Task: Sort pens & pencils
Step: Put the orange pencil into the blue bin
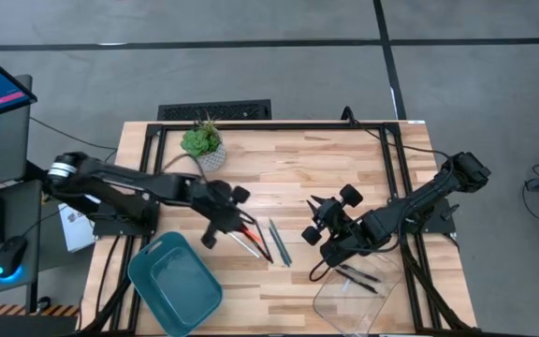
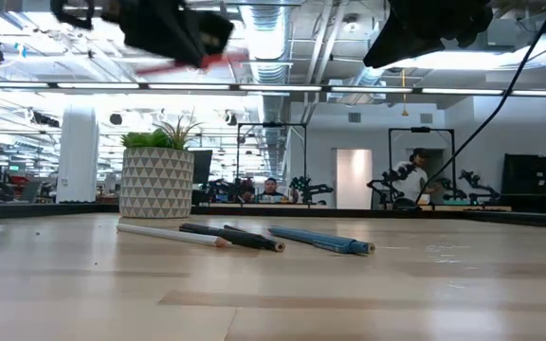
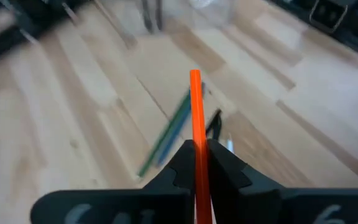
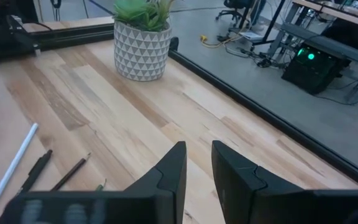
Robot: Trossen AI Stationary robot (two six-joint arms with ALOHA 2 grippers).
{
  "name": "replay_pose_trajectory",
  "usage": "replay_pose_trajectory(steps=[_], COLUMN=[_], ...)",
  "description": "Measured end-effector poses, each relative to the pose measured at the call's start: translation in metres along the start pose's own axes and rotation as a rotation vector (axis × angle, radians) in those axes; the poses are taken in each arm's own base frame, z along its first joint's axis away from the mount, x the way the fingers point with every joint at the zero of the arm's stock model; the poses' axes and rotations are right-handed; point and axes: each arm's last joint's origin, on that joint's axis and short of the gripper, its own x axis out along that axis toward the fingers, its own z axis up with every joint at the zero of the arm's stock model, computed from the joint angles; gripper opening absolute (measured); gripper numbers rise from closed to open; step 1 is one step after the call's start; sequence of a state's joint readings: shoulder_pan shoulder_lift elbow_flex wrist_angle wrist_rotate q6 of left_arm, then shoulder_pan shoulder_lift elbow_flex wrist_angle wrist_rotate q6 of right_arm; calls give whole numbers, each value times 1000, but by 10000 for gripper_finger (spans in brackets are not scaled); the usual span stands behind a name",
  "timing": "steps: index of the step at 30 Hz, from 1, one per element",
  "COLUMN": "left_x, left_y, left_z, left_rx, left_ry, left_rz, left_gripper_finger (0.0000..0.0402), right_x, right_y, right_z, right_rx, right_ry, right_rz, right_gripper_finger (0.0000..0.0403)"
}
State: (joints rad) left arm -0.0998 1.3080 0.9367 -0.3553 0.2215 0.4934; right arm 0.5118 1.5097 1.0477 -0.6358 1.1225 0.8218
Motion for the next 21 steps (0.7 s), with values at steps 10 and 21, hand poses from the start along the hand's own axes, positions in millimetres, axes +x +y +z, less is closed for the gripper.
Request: replay_pose_trajectory(steps=[10,21], left_x=[-39,-34], left_y=[-6,-52], left_z=[8,16], left_rx=[19,-95], left_ry=[-108,-65], left_rz=[-8,-306], left_gripper_finger=[7,7], right_x=[0,-4], right_y=[0,2], right_z=[0,-1], right_rx=[0,14], right_ry=[0,-4], right_rz=[1,15], right_gripper_finger=[98,98])
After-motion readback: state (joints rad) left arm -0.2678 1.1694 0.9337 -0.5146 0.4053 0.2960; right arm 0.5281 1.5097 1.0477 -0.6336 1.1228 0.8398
